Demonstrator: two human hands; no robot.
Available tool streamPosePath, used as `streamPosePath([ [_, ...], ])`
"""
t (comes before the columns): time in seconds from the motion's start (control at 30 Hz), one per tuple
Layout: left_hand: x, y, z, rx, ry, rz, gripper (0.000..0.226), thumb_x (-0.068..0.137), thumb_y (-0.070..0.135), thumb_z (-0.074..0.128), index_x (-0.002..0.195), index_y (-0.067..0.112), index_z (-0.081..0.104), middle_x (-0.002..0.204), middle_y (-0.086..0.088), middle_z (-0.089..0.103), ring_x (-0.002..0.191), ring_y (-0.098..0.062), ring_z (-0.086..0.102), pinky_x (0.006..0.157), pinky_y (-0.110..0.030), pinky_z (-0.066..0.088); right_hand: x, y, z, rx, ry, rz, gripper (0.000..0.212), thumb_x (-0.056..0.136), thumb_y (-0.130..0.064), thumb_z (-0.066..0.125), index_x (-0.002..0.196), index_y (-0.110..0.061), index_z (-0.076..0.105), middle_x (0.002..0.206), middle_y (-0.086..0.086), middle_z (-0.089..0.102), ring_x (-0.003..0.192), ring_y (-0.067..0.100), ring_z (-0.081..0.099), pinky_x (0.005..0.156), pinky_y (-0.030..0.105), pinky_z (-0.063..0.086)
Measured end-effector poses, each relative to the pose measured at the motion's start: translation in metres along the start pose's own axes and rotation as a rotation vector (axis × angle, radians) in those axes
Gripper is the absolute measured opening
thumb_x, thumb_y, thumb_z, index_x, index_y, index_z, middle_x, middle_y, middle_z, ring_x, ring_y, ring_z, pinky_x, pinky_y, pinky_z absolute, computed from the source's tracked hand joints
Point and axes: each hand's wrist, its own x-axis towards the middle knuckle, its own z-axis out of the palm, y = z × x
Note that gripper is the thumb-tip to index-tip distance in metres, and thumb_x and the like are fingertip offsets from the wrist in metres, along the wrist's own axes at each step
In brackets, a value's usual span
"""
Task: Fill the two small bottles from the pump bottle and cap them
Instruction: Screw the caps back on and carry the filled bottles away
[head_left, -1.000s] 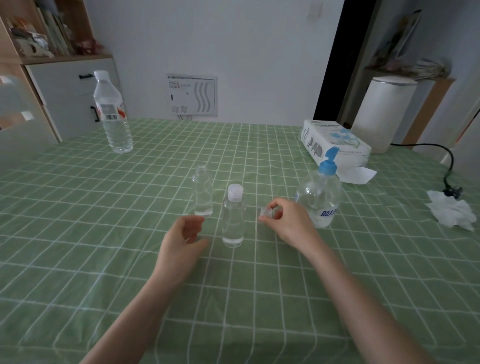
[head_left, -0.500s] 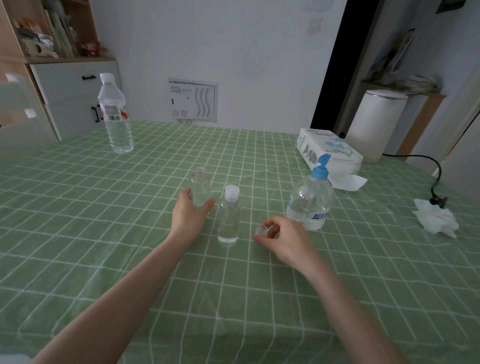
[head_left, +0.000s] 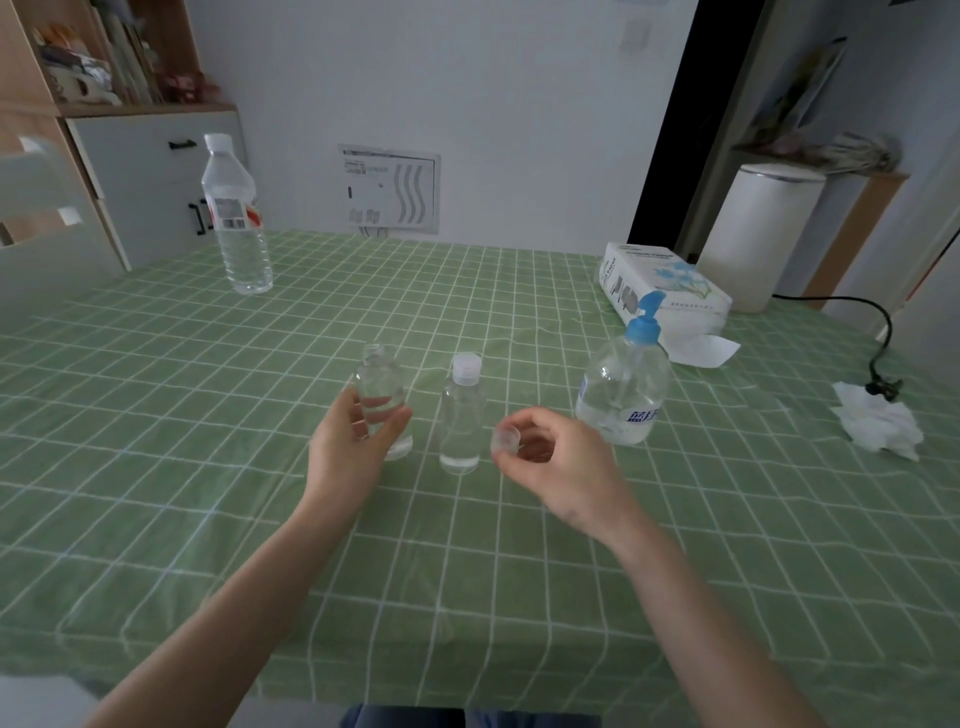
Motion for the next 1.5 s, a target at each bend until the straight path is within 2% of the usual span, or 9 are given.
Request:
streamPosePath([
  [0.33,-0.089,0.013,-0.028,-0.110,-0.236,0.021,0.022,0.068,0.020,0.078,0.088,0.026,0.072,0.085,0.009,0.076,0.080,-0.004,0.070,0.063,-0.012,0.051,-0.023,-0.027,-0.005,0.123,-0.132,-0.133,0.037,0.084,-0.021,0.074,0.120,-0.024,0.063,0.098,-0.007,0.072,0.088,0.005,0.068,0.086,0.018,0.054],
  [0.47,-0.105,0.015,-0.029,-0.041,-0.273,0.008,0.027,0.066,0.025,0.080,0.091,0.029,0.072,0.088,0.007,0.075,0.088,-0.005,0.068,0.075,-0.028,0.055,-0.031,-0.032,-0.010,0.174,-0.153,-0.150,0.025,0.081,-0.014,0.077,0.098,-0.019,0.059,0.093,-0.002,0.072,0.085,0.011,0.069,0.083,0.023,0.056],
  [0.6,-0.108,0.021,-0.028,0.002,-0.301,-0.011,0.030,0.066,0.029,0.080,0.095,0.026,0.072,0.090,0.006,0.074,0.094,-0.008,0.066,0.084,-0.041,0.055,-0.033,-0.037,-0.018,0.243,-0.193,-0.184,0.025,0.082,-0.006,0.074,0.097,-0.024,0.067,0.093,-0.005,0.073,0.087,0.007,0.070,0.081,0.016,0.054],
  [0.83,-0.107,0.024,-0.024,0.033,-0.339,-0.010,0.073,0.049,0.053,0.072,0.113,0.017,0.067,0.093,0.003,0.073,0.099,-0.006,0.064,0.085,-0.034,0.055,-0.031,-0.046,-0.025,0.394,-0.207,-0.213,0.026,0.077,-0.026,0.069,0.103,-0.029,0.069,0.092,-0.013,0.074,0.091,0.003,0.070,0.082,0.014,0.052],
  [1.1,-0.103,0.029,-0.024,0.065,-0.374,0.010,0.048,0.057,0.050,0.074,0.100,0.030,0.070,0.087,0.006,0.073,0.092,-0.003,0.065,0.075,-0.025,0.055,-0.025,-0.057,-0.031,0.133,-0.248,-0.288,0.035,0.090,-0.005,0.063,0.106,-0.036,0.064,0.111,-0.015,0.069,0.107,0.004,0.066,0.093,0.018,0.052],
  [1.27,-0.100,0.030,-0.021,0.067,-0.357,0.022,0.058,0.053,0.055,0.073,0.104,0.027,0.070,0.089,0.006,0.074,0.095,-0.004,0.065,0.075,-0.020,0.051,-0.018,-0.066,-0.031,0.036,-0.178,-0.267,0.018,0.073,-0.034,0.073,0.089,-0.028,0.068,0.087,-0.007,0.073,0.080,0.005,0.068,0.078,0.017,0.056],
  [1.37,-0.100,0.031,-0.018,0.056,-0.359,0.030,0.060,0.050,0.061,0.068,0.102,0.030,0.070,0.088,0.008,0.074,0.095,-0.007,0.065,0.079,-0.026,0.052,-0.014,-0.066,-0.026,-0.060,-0.093,-0.254,0.042,0.062,-0.053,0.070,0.081,-0.016,0.061,0.074,-0.003,0.068,0.062,0.005,0.061,0.065,0.020,0.055],
  [1.43,-0.099,0.031,-0.016,0.051,-0.366,0.036,0.054,0.052,0.060,0.069,0.098,0.032,0.070,0.088,0.009,0.074,0.095,-0.009,0.065,0.085,-0.035,0.054,-0.013,-0.065,-0.025,-0.115,-0.090,-0.241,0.049,0.061,-0.059,0.067,0.088,-0.018,0.061,0.076,-0.008,0.067,0.066,0.000,0.061,0.066,0.015,0.053],
  [1.5,-0.098,0.031,-0.017,0.051,-0.372,0.034,0.054,0.052,0.060,0.068,0.097,0.031,0.070,0.089,0.009,0.074,0.096,-0.010,0.065,0.088,-0.040,0.053,-0.014,-0.063,-0.027,-0.134,-0.173,-0.220,0.062,0.065,-0.061,0.063,0.116,-0.027,0.062,0.097,-0.013,0.072,0.089,-0.008,0.064,0.083,0.005,0.047],
])
